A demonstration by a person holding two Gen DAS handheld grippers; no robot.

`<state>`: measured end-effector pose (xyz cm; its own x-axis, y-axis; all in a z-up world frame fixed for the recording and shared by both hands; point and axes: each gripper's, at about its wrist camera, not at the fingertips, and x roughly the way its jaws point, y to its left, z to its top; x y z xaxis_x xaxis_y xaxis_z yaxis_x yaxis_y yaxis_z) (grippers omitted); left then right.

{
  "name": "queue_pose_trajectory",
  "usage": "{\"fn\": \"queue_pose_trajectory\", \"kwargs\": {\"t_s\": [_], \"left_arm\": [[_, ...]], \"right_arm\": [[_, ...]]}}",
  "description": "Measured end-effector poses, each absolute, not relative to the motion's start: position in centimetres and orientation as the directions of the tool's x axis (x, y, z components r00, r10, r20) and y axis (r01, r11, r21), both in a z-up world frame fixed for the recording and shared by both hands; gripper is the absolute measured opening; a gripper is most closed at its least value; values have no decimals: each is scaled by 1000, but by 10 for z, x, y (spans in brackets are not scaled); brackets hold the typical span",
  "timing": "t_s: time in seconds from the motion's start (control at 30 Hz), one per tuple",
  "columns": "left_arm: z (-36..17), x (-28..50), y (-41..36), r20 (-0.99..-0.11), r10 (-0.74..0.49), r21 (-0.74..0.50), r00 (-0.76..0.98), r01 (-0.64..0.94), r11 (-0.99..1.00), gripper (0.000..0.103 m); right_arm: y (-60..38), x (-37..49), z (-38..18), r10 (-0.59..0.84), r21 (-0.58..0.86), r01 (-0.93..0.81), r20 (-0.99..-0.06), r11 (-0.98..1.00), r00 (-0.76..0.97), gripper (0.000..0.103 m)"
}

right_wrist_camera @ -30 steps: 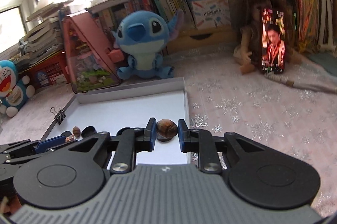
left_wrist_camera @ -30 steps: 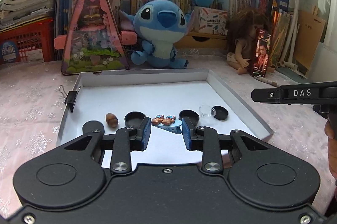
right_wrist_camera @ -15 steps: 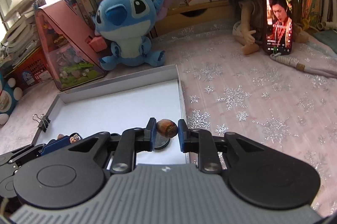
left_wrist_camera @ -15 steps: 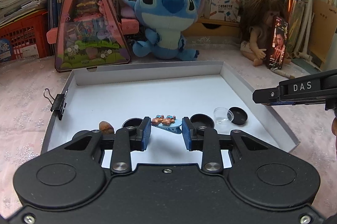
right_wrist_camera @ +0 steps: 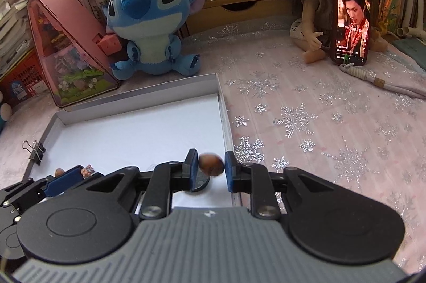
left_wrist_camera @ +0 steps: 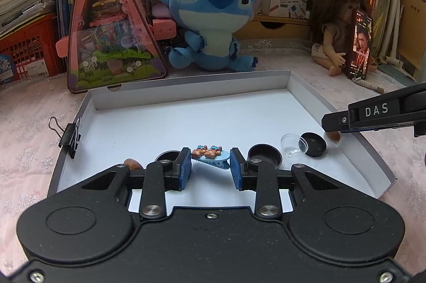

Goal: Organize rigid objects
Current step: 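Lower and open the left gripper on the toy plate while the right gripper releases the acorn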

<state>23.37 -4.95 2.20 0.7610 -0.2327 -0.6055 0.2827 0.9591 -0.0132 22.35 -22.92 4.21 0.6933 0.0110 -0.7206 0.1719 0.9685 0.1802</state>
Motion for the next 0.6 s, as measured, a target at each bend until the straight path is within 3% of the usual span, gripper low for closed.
{"fn": "queue_pose_trajectory", "kwargs": {"t_s": [0.47, 0.6], "left_arm": [[22, 231, -53, -600, -232, 9, 766, 296, 955, 31], [22, 230, -53, -599, -235, 7, 765, 299, 954, 39]], "right_arm": [[-228, 223, 43, 0, 169, 173, -718, 970, 696, 32], [-228, 222, 43, 3, 173, 173, -716, 970, 698, 33]]}}
